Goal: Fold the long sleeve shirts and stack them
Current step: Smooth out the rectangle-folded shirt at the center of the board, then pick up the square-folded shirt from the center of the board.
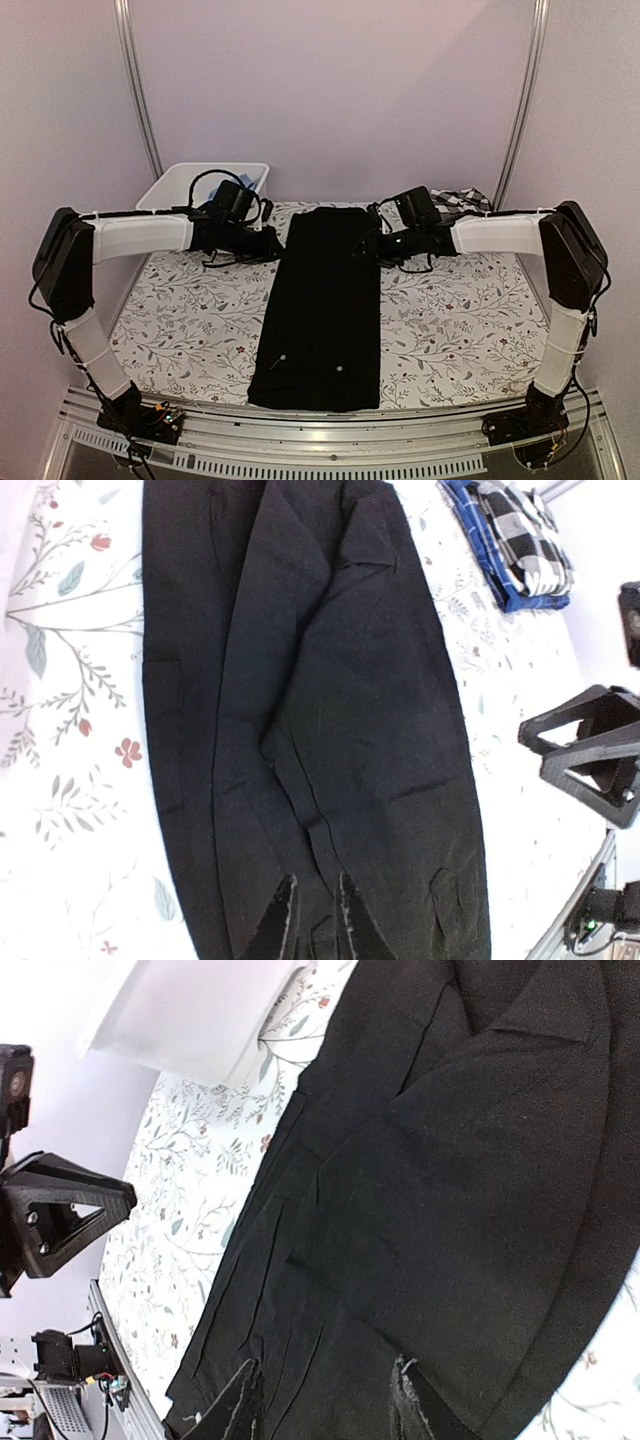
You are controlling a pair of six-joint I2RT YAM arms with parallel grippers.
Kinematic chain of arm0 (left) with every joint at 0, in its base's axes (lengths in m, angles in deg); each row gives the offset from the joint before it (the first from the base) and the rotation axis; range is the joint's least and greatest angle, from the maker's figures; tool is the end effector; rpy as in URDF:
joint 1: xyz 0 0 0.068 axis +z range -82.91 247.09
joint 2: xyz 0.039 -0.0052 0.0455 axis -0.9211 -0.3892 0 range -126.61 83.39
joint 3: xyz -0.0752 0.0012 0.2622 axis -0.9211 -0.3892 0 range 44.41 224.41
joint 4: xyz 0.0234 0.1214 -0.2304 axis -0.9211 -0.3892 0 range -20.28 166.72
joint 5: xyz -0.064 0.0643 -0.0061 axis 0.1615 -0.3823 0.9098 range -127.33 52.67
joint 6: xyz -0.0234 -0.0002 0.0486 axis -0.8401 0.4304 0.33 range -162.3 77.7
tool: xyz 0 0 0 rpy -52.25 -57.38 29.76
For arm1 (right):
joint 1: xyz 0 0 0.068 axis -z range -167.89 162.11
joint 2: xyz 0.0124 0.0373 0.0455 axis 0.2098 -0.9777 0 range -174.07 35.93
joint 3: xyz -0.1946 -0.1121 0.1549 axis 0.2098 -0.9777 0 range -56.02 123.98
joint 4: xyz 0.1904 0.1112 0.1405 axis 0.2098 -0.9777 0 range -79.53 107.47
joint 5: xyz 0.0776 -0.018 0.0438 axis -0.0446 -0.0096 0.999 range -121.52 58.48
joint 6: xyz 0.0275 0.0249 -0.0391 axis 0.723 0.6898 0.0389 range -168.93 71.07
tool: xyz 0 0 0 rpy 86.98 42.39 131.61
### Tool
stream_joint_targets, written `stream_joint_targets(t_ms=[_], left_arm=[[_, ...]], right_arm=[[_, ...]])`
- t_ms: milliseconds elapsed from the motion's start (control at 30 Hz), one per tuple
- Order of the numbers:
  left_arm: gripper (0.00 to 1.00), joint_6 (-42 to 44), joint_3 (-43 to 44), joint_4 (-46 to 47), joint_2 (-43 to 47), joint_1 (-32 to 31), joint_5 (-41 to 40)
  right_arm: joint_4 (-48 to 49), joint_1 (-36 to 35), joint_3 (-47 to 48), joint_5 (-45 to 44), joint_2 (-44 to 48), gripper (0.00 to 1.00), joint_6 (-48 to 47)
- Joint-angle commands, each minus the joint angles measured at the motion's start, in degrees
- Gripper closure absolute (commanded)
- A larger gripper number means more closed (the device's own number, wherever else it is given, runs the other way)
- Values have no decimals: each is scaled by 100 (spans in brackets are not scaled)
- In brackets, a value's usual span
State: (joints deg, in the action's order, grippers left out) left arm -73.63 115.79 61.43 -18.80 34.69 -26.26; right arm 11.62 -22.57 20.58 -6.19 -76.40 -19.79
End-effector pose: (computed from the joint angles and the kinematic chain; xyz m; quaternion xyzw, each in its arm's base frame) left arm 0.3276 -0.2161 0.2190 0.0447 0.9228 -0.2724 0.2687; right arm 0.3478 0.2592 0.1928 -0.1327 0.8845 0.3812 0.2339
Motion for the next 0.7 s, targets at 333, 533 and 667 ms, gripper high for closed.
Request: stream_joint_targets(t_ms=[333, 533, 667], left_arm=[[78, -495, -2744, 314, 2715, -707, -229], [61, -664, -3096, 94, 3646, -1303, -1051], [25, -823, -3285, -160, 4268, -1371, -1412]], right_arm=[[-401, -1624, -2665, -3040, 3174, 52, 40], [-644, -1876, -3200, -4007, 4156, 28, 165], [-674, -1872, -3625, -4584, 4997, 1, 416]])
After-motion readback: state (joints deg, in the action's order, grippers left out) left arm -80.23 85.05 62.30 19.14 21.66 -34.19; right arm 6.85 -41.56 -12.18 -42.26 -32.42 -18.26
